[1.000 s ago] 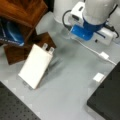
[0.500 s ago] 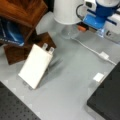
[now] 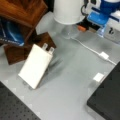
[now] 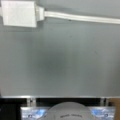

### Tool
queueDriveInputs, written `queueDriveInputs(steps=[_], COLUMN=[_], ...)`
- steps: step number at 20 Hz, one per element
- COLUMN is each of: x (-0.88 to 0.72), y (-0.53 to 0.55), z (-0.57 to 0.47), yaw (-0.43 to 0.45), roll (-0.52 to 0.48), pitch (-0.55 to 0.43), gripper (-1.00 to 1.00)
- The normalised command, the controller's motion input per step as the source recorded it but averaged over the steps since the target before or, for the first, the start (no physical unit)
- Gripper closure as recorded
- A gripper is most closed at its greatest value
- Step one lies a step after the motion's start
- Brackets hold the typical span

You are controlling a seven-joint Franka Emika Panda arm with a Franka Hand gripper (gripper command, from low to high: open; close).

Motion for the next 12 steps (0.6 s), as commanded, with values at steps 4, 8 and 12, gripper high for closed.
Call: queueDriveInputs(steps=[4,8,12], x=[0.04,-0.01,-0.07], y=[0.19,0.17,0.13], z=[-0.23,-0.25,-0.27], yaw=[-0.015,-0.032,-0.035], roll=[0.087,0.071,0.068], pitch=[-0.072,-0.075,-0.092], gripper=[1.0,1.0,1.0])
